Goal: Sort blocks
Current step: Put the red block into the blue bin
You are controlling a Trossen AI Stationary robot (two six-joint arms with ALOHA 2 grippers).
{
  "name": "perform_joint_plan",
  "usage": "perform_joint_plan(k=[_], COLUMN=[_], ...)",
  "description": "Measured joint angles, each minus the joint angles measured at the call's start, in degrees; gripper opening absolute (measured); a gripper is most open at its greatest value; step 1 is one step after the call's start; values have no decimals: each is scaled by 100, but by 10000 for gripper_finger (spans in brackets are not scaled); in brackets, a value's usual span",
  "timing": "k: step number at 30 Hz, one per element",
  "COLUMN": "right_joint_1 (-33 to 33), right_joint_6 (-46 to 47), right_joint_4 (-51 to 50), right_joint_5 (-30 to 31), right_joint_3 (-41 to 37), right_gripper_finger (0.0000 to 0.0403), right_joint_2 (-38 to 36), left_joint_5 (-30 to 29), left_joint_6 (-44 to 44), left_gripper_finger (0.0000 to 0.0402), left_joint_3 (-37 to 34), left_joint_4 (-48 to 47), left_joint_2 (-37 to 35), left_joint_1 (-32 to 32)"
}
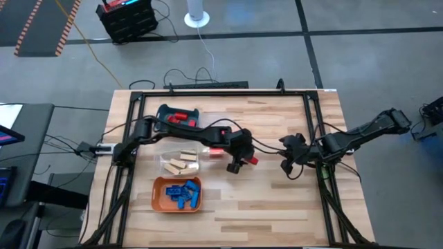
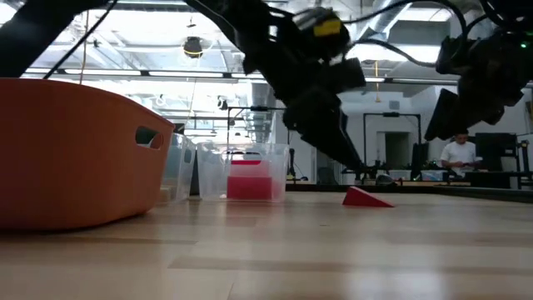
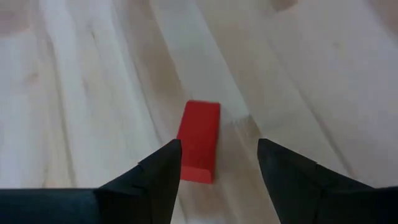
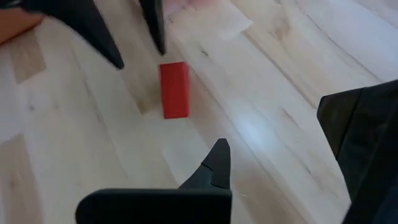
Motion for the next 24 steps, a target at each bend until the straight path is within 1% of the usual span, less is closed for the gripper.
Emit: perform_joint_plan(k=[5, 11, 15, 20, 24], right_joint_1=[7, 2, -4, -4, 1], right_joint_6=[243, 237, 192, 176, 176], right_joint_4=[-334, -406, -388, -386, -350], right_joint_5=[103, 113, 229, 294, 349], right_joint_3=[-4, -4, -2, -2, -2], right_gripper_finger=[1, 1, 1, 1, 1], right_joint_2=[-163, -337, -337, -332, -333], left_joint_5=[2, -17, 2, -14, 11], left_joint_6=[125, 88, 170, 217, 221], left_gripper_finger=[209, 208, 210, 224, 228], left_joint_3=[531, 548, 550, 548, 545], left_joint_4=[-343, -142, -104, -17, -32], left_joint_2=[438, 462, 516, 812, 831], left_joint_1=[52, 152, 190, 183, 238])
